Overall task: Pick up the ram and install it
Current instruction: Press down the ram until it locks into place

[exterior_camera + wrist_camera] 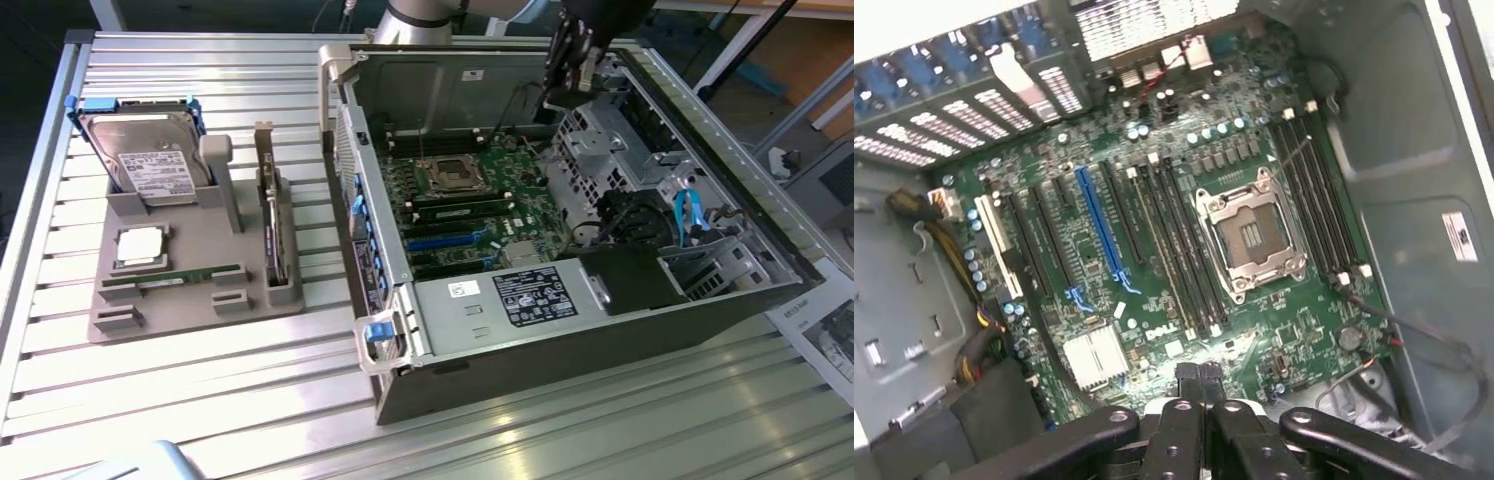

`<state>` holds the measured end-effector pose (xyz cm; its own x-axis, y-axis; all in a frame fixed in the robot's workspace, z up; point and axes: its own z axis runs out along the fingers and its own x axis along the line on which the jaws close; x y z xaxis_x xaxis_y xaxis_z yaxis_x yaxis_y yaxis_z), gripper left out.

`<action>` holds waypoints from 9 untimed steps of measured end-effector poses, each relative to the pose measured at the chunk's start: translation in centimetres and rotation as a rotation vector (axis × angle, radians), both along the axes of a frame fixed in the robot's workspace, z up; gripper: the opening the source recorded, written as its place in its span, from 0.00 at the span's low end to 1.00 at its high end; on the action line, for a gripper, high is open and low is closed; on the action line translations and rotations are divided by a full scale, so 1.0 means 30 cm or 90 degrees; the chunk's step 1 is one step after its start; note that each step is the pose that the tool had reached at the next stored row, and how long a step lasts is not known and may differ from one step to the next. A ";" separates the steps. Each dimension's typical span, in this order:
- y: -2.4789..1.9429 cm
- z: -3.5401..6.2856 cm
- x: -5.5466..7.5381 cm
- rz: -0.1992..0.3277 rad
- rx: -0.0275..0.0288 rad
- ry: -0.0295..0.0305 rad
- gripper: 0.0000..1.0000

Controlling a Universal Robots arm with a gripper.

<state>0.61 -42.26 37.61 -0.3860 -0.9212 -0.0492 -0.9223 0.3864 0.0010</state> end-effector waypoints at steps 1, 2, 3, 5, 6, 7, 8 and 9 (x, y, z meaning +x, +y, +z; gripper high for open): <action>0.000 0.000 0.000 -0.011 -0.0001 0.0000 0.10; 0.000 0.000 0.000 -0.024 0.0000 0.0000 0.10; 0.000 0.000 0.000 -0.035 0.0000 0.0000 0.10; 0.000 0.000 0.000 -0.063 0.0000 0.0000 0.10; 0.000 0.000 0.000 -0.076 0.0000 0.0000 0.10; 0.000 0.000 0.000 -0.101 0.0000 0.0000 0.10; 0.000 0.000 0.000 -0.123 0.0000 0.0000 0.10; 0.000 0.000 0.000 -0.143 0.0000 0.0000 0.10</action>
